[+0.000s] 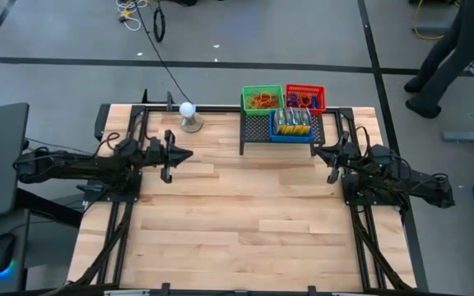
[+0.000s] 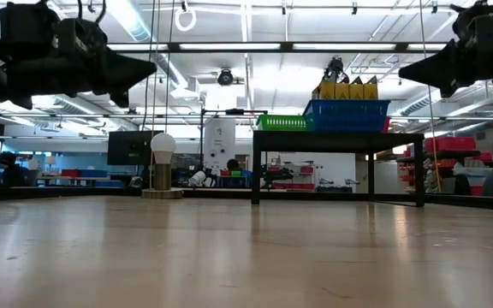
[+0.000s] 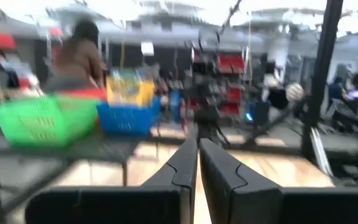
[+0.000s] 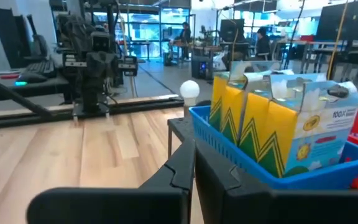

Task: Pick & Place Office Desk Supplies
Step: Return to Home Position

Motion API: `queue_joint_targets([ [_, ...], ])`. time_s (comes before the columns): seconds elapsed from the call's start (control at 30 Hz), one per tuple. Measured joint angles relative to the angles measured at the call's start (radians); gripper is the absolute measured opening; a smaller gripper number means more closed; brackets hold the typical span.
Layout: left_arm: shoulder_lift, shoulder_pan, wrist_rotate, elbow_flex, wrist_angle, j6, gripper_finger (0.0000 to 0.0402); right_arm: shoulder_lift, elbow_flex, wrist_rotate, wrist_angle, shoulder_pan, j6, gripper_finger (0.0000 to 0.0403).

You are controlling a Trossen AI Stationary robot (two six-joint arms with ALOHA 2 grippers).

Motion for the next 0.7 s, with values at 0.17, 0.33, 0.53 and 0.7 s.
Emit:
queue_joint_targets([
  [0.17,-0.114,0.001,0.037,-0.006,-0.151,-0.022,0.0026,0.0,0.0,-0.016,0.001,-0.001,0.005,0.0023],
  [0.33,-0.264,0.001,0.026,-0.006,-0.288,0.013,0.0026,0.0,0.0,-0.04,0.003,-0.001,0.006,0.0023],
  [0.53,-0.506,0.001,-0.014,-0.006,-0.558,0.017,0.0026,0.0,-0.084,-0.049,0.116,0.0,0.034,0.0023],
  [0.7,-0.731,0.0,-0.044,-0.006,-0.766,0.03,0.0026,0.005,-0.177,-0.012,0.238,0.0,0.077,0.0023],
])
